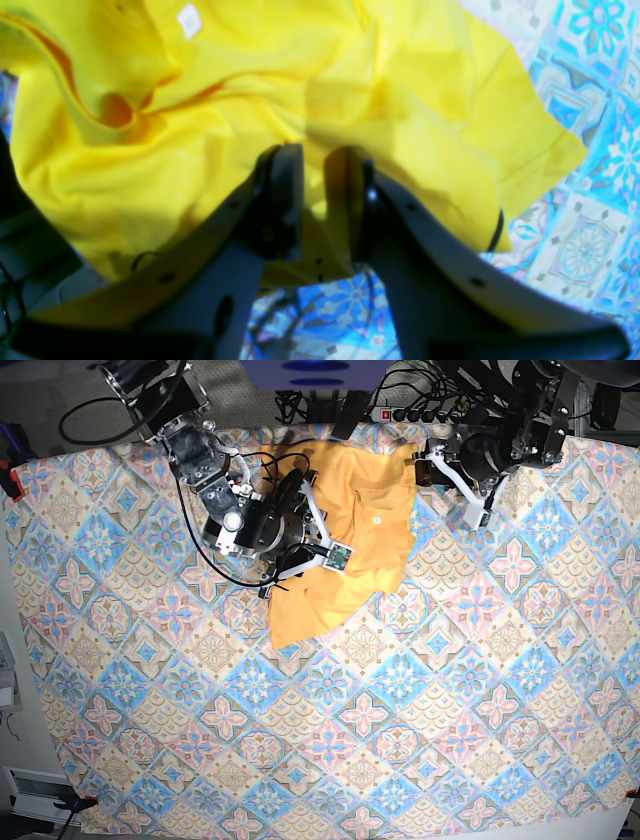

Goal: Fold the T-shirt properly
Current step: 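Pull the shirt fabric with the right gripper away from the left gripper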

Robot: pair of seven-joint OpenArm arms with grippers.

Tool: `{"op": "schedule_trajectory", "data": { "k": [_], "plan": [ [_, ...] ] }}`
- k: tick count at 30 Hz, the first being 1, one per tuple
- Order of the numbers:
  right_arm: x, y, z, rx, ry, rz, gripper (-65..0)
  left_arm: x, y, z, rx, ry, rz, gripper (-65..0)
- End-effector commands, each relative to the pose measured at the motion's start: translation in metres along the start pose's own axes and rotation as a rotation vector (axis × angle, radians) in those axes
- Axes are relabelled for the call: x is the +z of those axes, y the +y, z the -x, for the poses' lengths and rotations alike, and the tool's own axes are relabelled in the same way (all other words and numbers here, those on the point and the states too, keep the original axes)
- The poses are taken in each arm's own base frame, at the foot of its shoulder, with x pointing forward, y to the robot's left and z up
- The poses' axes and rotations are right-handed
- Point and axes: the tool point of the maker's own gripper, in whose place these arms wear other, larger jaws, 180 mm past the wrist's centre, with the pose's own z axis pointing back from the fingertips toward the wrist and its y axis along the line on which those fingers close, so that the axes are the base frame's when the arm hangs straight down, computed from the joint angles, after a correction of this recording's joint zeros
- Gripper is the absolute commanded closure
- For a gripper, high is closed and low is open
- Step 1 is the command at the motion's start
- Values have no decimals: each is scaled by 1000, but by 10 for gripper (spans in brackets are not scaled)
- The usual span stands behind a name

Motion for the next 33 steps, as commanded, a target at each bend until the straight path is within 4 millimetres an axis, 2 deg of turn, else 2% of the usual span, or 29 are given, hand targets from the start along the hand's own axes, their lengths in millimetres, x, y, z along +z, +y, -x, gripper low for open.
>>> {"op": "schedule_trajectory", "data": {
  "k": [1, 6, 9, 12, 15, 18, 23, 27, 31, 33],
  "plan": [
    [6, -10, -12, -7, -47, 25, -143, 8, 0, -9, -10, -32, 1, -291],
    [12, -31, 1, -76, -38, 74, -143, 21, 13, -21, 46, -102, -31, -290],
    [12, -36, 4, -96, -45, 83, -143, 27, 20, -23, 97, -139, -48, -290],
    [6, -34, 7, -113, -54, 68, -143, 31, 5, -32, 91, -174, -18, -290],
    [-7, -31, 23, -155, -9, 47, -143, 31, -13, -36, 96, -200, 21, -290],
    [-17, -31, 15, -196, -42, 38, -143, 27, -29, -35, 78, -194, 61, -290],
    [-19, -55, 19, -284, -61, 97, -144, 21, -61, -29, 34, -169, 137, -290],
    [-15, -78, 3, -309, -102, 140, -145, 11, -87, -29, -16, -146, 198, -290],
    [-20, -85, -1, -330, -100, 135, -146, 7, -104, -35, -54, -146, 237, -290],
    [-21, -84, 0, -334, -95, 132, -146, 0, -106, -38, -60, -137, 241, -290]
  ]
}}
